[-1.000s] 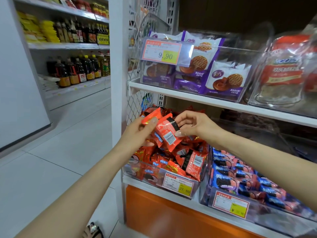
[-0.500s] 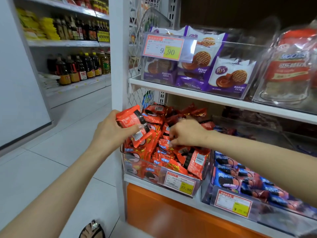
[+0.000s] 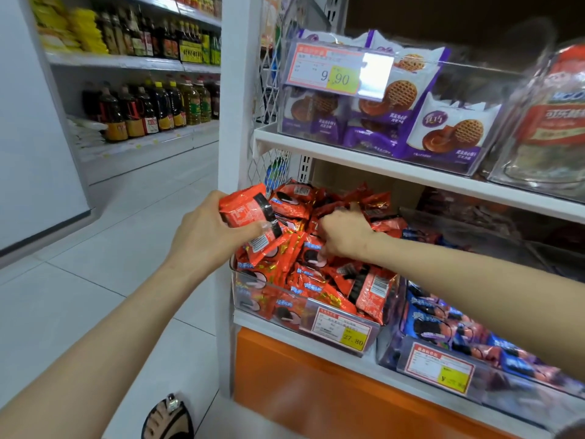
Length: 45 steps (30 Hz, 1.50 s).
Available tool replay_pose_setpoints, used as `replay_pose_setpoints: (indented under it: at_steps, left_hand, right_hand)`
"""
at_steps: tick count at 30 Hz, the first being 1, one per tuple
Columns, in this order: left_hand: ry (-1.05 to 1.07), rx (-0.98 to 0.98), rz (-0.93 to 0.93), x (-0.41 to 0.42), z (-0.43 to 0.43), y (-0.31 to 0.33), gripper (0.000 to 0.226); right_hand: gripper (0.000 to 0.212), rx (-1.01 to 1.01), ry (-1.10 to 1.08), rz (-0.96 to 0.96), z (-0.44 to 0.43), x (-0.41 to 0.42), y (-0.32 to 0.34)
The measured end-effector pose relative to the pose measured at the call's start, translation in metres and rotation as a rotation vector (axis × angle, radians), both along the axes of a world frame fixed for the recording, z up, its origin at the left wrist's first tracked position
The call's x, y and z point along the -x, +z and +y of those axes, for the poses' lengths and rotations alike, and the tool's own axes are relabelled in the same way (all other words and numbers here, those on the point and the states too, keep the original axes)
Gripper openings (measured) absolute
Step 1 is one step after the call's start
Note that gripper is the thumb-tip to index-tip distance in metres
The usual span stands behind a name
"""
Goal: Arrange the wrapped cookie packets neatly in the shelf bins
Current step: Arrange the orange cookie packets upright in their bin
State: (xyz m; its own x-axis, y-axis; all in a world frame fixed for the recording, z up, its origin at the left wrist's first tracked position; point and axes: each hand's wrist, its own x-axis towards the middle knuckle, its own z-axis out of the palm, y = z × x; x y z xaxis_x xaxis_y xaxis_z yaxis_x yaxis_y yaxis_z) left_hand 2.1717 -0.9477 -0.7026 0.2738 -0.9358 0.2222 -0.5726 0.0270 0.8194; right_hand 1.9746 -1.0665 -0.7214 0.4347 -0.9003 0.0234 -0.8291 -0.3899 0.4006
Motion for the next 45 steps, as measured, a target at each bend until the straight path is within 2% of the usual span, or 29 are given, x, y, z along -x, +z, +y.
replay_pose_setpoints:
  at_steps: [6,10,17,19,22,25,29,33,35,37,38,40,41,42,45]
  left_hand:
    - [0.007,-0.003,-0.012,-0.001,0.003,0.0,0.055]
    - [-0.006,-0.008,-0.009,0.0,0.003,0.0,0.049]
    - [-0.018,-0.009,-0.013,0.004,0.0,0.001,0.045]
    - [-0.023,-0.015,-0.012,0.005,-0.003,0.001,0.046]
    - [-0.03,-0.025,-0.005,0.008,-0.004,0.001,0.054]
    - [-0.031,-0.018,-0.015,0.01,-0.004,0.001,0.048]
    - [-0.035,-0.022,-0.014,0.01,-0.005,0.0,0.046]
    - [-0.053,-0.029,0.036,0.012,-0.006,-0.001,0.044]
    - [-0.09,-0.05,0.159,0.014,-0.006,-0.004,0.041]
    - [-0.128,-0.071,0.278,0.019,-0.007,-0.007,0.035]
    - [-0.14,-0.078,0.32,0.021,-0.008,-0.009,0.035]
    - [-0.163,-0.094,0.397,0.029,-0.01,-0.012,0.043]
    - [-0.172,-0.103,0.436,0.034,-0.011,-0.012,0.047]
    - [-0.188,-0.107,0.473,0.038,-0.011,-0.013,0.045]
    - [-0.283,-0.133,0.574,0.048,-0.01,-0.012,0.028]
  right_hand:
    - [0.048,-0.016,0.037,0.044,0.005,-0.002,-0.01]
    - [0.045,-0.088,-0.002,-0.044,0.004,-0.002,0.0]
    - [0.034,-0.361,-0.05,-0.258,-0.003,0.003,0.02]
    - [0.036,-0.33,-0.052,-0.247,-0.002,0.002,0.015]
    - [0.042,-0.163,-0.03,-0.155,0.001,-0.003,0.006]
    - [0.045,-0.064,-0.013,-0.084,-0.001,-0.005,0.001]
    - [0.049,-0.023,0.007,-0.054,-0.001,-0.005,-0.008]
    - [0.043,-0.005,0.02,-0.027,0.005,-0.004,-0.007]
    - [0.033,-0.022,0.009,-0.165,0.01,0.002,0.008]
    - [0.014,-0.026,0.04,-0.476,0.021,0.011,0.029]
    - [0.011,-0.103,0.06,-0.714,0.03,0.016,0.039]
    - [0.016,-0.458,0.113,-1.151,0.052,0.022,0.052]
    - [0.021,-0.601,0.129,-1.215,0.061,0.023,0.053]
    - [0.027,-0.666,0.14,-1.201,0.066,0.023,0.05]
    - [0.033,-0.602,0.148,-1.22,0.069,0.024,0.038]
